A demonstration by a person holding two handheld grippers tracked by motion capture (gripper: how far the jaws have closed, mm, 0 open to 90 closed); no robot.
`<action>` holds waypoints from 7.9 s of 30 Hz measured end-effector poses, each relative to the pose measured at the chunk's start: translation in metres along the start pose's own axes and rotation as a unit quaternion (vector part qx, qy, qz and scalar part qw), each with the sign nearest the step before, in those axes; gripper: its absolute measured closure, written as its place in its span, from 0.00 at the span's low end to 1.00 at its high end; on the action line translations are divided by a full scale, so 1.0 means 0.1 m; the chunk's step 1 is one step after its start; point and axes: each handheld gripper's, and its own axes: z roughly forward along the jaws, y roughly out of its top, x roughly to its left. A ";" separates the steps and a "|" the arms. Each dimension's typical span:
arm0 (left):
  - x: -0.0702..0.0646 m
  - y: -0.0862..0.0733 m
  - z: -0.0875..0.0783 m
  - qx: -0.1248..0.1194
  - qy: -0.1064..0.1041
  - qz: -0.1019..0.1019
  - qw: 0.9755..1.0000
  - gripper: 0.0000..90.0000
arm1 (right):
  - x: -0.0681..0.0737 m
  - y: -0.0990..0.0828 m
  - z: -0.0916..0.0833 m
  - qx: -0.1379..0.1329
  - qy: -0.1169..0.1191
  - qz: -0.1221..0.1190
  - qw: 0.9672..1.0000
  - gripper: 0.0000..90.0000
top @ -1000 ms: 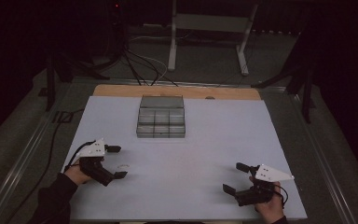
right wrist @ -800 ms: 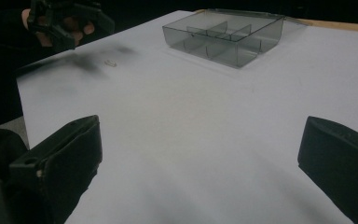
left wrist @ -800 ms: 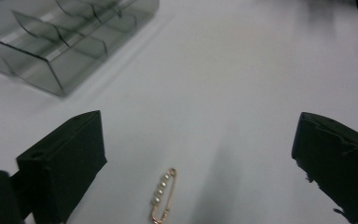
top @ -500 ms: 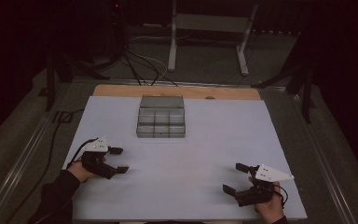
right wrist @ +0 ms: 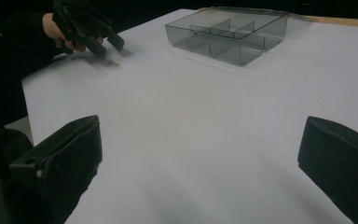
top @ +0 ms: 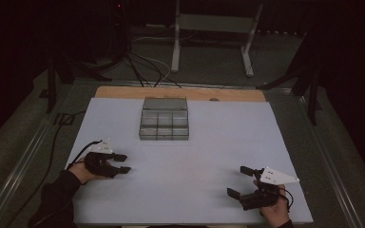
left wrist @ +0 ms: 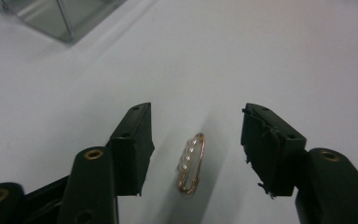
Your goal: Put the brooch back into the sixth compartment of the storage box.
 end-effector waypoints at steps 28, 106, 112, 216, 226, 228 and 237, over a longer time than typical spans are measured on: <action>0.03 -0.03 0.07 0.036 0.002 0.031 0.999 0.96 | 0.00 0.00 0.00 0.001 0.001 0.001 1.000 0.00; -0.13 0.79 0.42 0.004 -0.031 -0.018 0.999 0.97 | 0.00 0.00 -0.02 -0.001 0.008 0.006 1.000 0.00; -0.12 0.86 0.47 -0.003 -0.036 -0.020 0.999 0.97 | 0.00 0.00 -0.02 -0.003 0.010 0.006 1.000 0.00; 0.17 1.90 1.29 -0.034 0.079 -0.105 0.991 0.45 | 0.01 0.00 -0.04 -0.001 0.017 0.003 1.000 0.00; 0.12 1.87 1.19 -0.032 0.055 -0.108 0.992 0.04 | 0.01 0.01 -0.04 -0.002 0.017 0.003 1.000 0.00; 0.11 1.86 1.16 -0.032 0.054 -0.107 0.992 0.02 | 0.00 0.00 -0.04 -0.001 0.016 0.005 1.000 0.00; 0.05 1.80 0.99 -0.055 0.049 -0.078 0.994 0.01 | 0.01 0.01 -0.04 -0.002 0.017 0.005 1.000 0.00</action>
